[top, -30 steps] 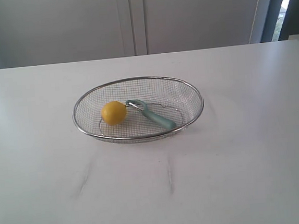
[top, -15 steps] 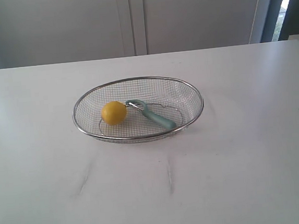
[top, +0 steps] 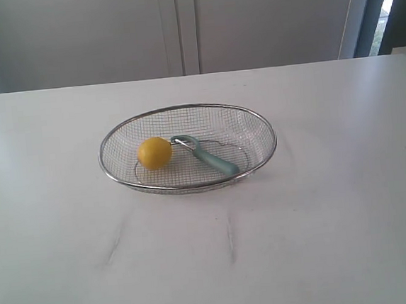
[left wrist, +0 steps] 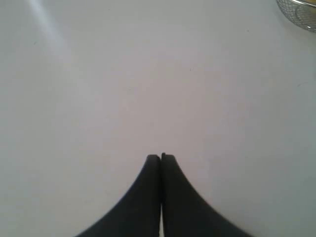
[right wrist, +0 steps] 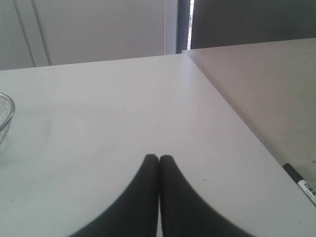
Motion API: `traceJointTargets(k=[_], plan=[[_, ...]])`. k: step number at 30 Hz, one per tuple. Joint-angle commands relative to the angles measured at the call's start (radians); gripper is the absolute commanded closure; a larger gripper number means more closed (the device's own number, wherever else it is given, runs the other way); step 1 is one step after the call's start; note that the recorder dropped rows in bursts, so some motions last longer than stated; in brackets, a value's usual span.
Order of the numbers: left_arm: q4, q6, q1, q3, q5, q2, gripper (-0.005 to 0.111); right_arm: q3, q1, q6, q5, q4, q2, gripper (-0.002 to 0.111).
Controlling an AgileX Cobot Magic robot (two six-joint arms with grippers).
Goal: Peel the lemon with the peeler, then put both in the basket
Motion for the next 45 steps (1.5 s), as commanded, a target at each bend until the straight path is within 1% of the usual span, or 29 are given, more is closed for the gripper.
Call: traceJointTargets(k=[1,7,9,13,15,20,27,33,40,45], plan=[[-0.011,-0.006,-0.008,0.006,-0.003,-0.003,0.107,0.006,-0.006,-0.001,-0.028,-0.004,-0.005,0.108],[-0.008,-0.006,-0.008,0.006,-0.003,-0.003,0.107,0.006,-0.006,-0.009,-0.028,-0.006,-0.005,0.108],[-0.008,-0.006,-0.008,0.006,-0.003,-0.003,0.107,0.006,-0.006,-0.046,-0.028,-0.001,-0.005,0.108],[-0.008,-0.006,-0.008,0.006,-0.003,-0.003,0.107,0.006,-0.006,-0.162,-0.028,0.079,-0.005,0.108],[-0.008,-0.006,-0.008,0.006,-0.003,-0.003,0.107,0.010,-0.006,-0.162,-0.038,0.083,-0.005,0.108],[-0.008,-0.006,-0.008,0.006,-0.003,-0.003,0.107,0.100,-0.006,-0.157,-0.084,0.101,-0.005,0.108],[-0.008,-0.006,-0.008,0.006,-0.003,-0.003,0.107,0.167,-0.006,-0.157,-0.124,0.104,-0.005,0.108],[-0.008,-0.006,-0.008,0.006,-0.003,-0.003,0.107,0.174,-0.006,-0.154,-0.147,0.108,-0.005,0.108],[-0.008,-0.006,-0.008,0.006,-0.003,-0.003,0.107,0.174,0.044,-0.154,-0.148,0.105,-0.005,0.108],[-0.008,-0.006,-0.008,0.006,-0.003,-0.003,0.107,0.174,0.048,-0.154,-0.148,0.105,-0.005,0.108]])
